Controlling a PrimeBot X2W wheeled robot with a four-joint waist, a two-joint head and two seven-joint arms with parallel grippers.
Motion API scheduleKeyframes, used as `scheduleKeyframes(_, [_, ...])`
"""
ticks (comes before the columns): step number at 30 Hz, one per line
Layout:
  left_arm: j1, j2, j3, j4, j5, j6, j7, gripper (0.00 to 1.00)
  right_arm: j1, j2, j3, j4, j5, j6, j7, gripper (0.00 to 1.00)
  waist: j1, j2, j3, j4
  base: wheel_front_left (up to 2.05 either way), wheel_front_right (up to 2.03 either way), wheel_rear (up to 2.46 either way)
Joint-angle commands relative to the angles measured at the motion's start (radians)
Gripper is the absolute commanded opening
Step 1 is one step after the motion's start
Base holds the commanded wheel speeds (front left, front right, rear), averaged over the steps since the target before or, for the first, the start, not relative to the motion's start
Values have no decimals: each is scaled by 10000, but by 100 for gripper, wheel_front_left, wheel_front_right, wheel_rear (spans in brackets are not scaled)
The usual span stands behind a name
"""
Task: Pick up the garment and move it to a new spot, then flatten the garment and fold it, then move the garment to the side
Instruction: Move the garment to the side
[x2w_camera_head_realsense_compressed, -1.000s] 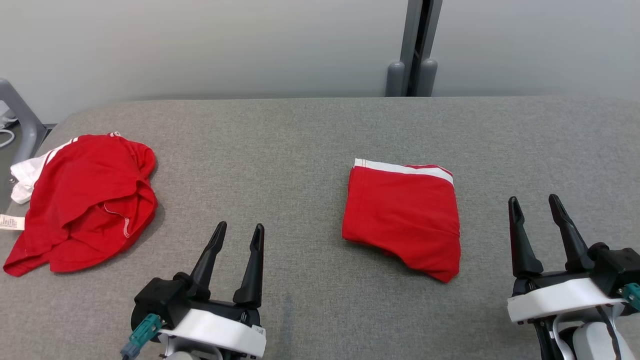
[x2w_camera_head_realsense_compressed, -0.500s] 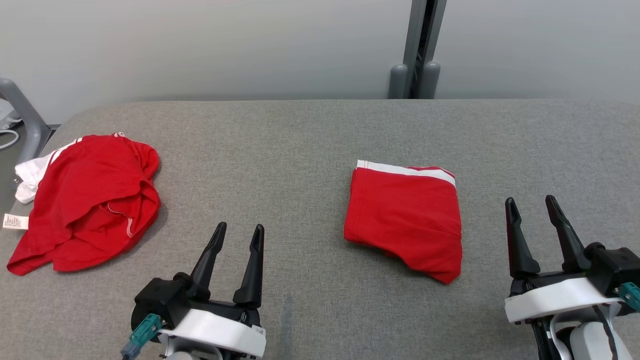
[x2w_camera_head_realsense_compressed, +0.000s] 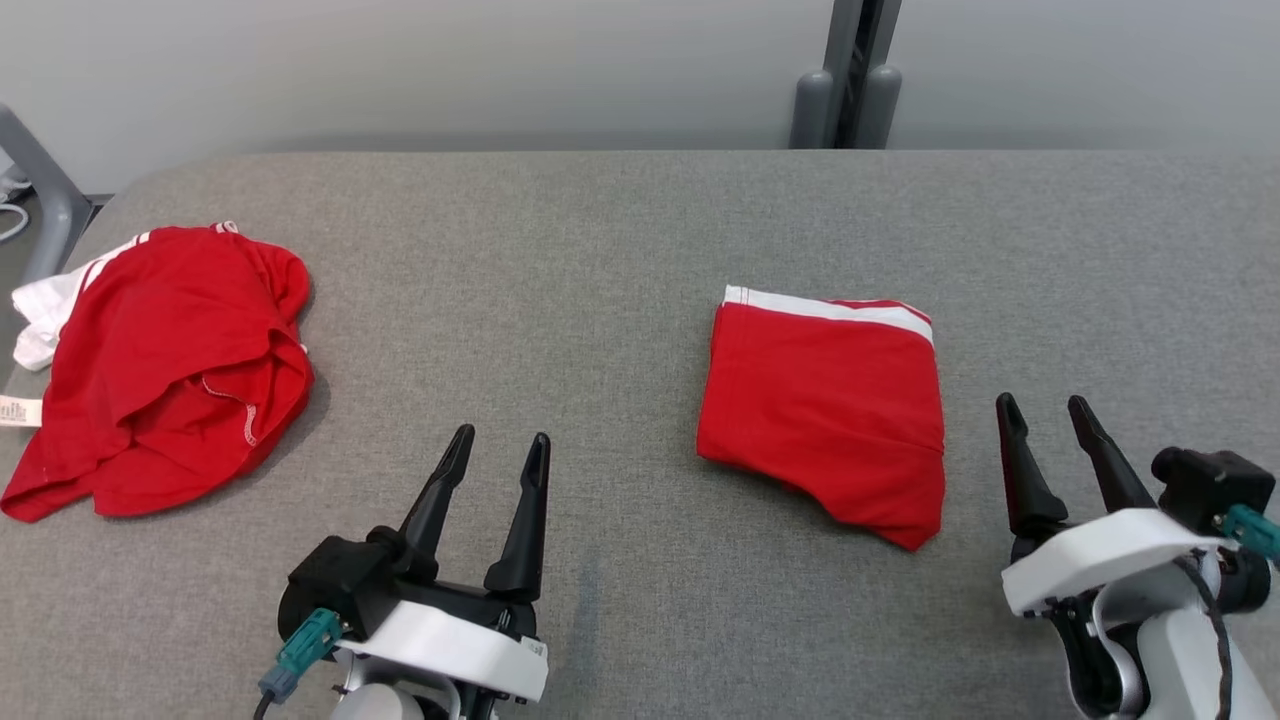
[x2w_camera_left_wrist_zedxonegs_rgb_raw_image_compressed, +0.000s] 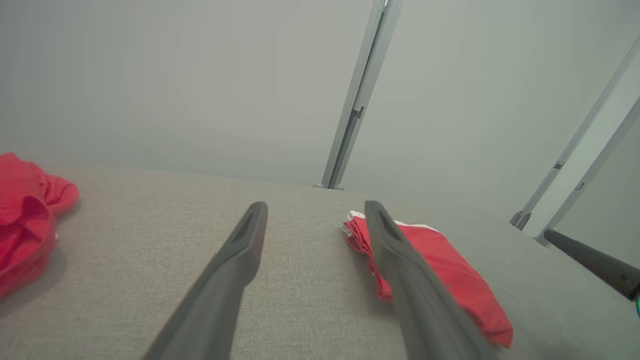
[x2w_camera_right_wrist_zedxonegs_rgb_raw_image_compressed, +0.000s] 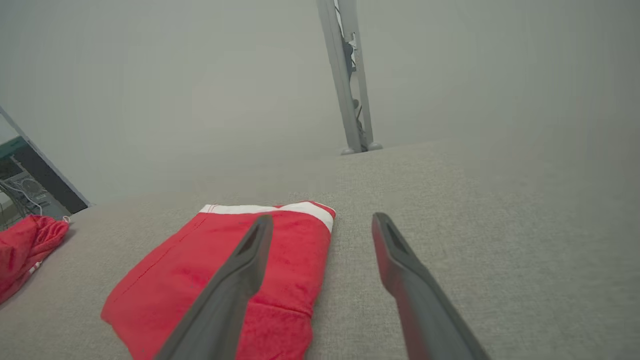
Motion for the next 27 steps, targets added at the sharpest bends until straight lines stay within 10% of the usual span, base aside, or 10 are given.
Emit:
scheduleKeyframes(1, [-192,40,-11,49,74,-35,-48,100,-298,-34,-47,204,184,-3,225,100,0,0,275,130,0,0,0])
scheduleKeyframes(23, [-965,38,-550,551,-17,-116,-48,100,-2447,-18,618,3686,2804,-3,2408,100,0,0,1186,905,0,0,0])
scheduleKeyframes(24, [-981,38,-559,551,-8,-117,-48,100,-2500,-7,678,3794,2872,-3,2465,94,0,0,1184,912,0,0,0])
scheduleKeyframes(26, [-982,38,-577,553,10,-117,-48,100,-2586,12,834,3966,2991,-3,2504,10,0,0,1170,921,0,0,0])
scheduleKeyframes(27, [-980,38,-582,560,18,-119,-48,100,-2627,-6,928,4021,2988,-3,2462,0,0,0,1153,920,0,0,0])
